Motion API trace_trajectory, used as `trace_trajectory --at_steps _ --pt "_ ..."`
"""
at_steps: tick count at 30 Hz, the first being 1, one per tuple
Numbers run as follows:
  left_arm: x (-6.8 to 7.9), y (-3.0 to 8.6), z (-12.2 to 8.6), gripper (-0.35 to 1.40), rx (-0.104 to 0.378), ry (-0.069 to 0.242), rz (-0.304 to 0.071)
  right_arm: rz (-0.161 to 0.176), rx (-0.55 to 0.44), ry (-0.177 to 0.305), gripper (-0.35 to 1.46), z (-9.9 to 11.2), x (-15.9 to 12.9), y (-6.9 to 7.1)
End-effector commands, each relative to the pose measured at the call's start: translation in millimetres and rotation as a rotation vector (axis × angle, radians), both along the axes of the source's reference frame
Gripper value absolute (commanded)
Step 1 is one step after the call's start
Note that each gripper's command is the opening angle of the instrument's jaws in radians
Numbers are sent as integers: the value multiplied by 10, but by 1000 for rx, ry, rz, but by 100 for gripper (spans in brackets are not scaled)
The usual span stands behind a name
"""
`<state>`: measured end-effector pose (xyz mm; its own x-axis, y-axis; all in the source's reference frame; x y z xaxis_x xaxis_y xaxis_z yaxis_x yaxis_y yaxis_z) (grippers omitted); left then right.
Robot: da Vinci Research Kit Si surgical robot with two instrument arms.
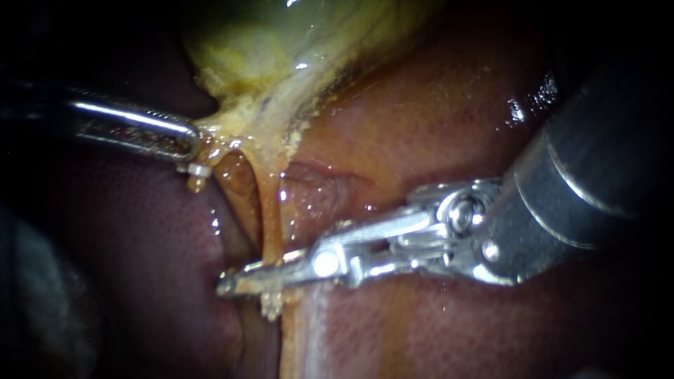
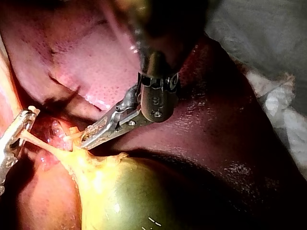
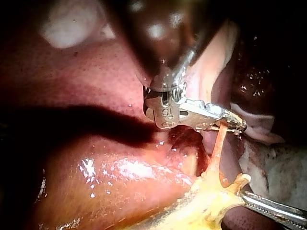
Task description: Going back first clip right tube
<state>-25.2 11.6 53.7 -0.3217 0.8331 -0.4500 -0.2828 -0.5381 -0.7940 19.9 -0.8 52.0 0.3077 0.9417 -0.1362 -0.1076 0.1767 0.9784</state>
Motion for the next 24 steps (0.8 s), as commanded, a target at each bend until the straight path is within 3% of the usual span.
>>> trace_trajectory --at_steps 1,4,8,15,19,24 --pt "0 0 0 -35 0 0 0 -5 -13 1 -35 2 0 -1" --pt "0 0 0 -35 0 0 0 -13 -86 28 10 6 4 -2" --pt "0 0 0 -35 0 0 0 -22 -146 44 34 13 9 -5" --pt "1 0 1 -35 0 0 0 -47 -346 96 46 46 12 -18" --pt "1 0 1 -35 0 0 1 -35 -462 66 49 59 7 -18" --pt "1 0 2 -35 -1 0 1 -89 -574 36 50 66 -2 -10"
